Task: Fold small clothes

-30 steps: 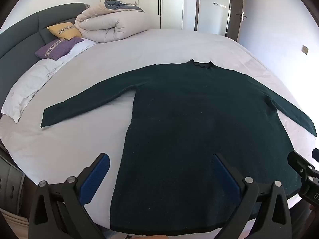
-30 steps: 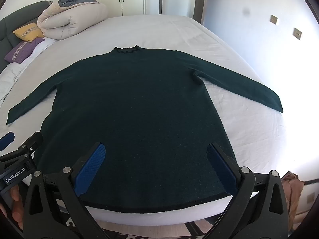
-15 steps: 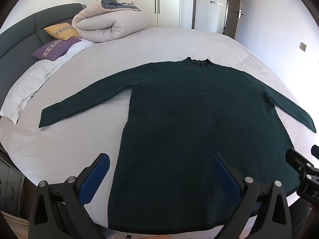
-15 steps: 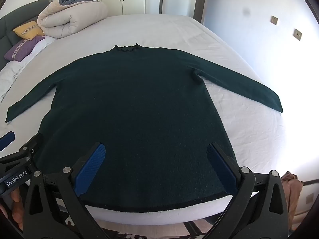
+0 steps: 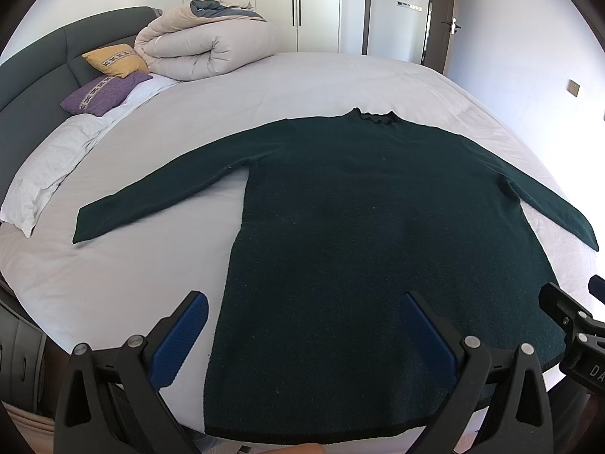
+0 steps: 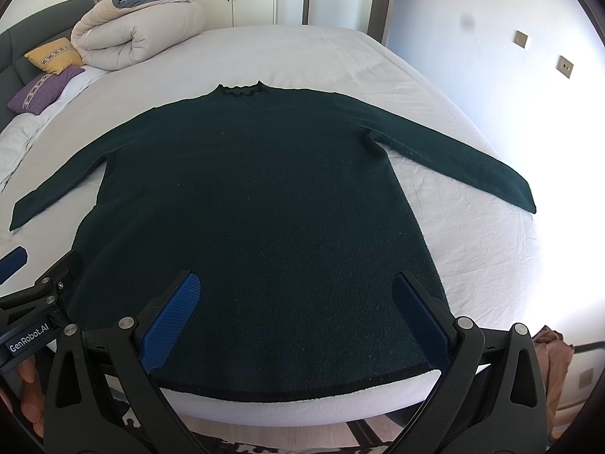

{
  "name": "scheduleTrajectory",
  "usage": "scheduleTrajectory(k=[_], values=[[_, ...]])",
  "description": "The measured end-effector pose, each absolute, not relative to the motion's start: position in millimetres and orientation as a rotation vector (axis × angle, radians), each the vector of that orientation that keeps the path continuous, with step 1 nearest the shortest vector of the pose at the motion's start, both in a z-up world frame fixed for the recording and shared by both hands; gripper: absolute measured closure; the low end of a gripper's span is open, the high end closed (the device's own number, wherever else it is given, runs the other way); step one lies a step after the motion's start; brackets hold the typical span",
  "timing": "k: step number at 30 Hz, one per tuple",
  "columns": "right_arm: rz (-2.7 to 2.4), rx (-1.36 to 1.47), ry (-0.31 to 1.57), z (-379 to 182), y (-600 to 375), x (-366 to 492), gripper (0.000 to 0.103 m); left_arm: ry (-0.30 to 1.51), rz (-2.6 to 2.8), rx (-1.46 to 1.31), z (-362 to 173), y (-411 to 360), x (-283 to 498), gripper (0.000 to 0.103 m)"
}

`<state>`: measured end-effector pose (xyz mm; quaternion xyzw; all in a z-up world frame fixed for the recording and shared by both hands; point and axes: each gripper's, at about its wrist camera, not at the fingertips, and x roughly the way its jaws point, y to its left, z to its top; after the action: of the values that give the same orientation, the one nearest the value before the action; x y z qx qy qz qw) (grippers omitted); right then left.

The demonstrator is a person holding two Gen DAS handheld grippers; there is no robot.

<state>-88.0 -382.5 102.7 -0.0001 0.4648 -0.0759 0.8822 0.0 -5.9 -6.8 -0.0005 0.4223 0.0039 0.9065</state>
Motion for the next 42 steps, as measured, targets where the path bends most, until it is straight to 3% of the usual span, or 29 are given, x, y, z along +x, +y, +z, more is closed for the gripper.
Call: scheduleTrajectory(k=[42], values=[[-0.161,-0.001,0.979,92.2,-379.7,-90.8,0.000,0.872,0.007,-0.006,-5.5,-7.5,-2.2,0.000]])
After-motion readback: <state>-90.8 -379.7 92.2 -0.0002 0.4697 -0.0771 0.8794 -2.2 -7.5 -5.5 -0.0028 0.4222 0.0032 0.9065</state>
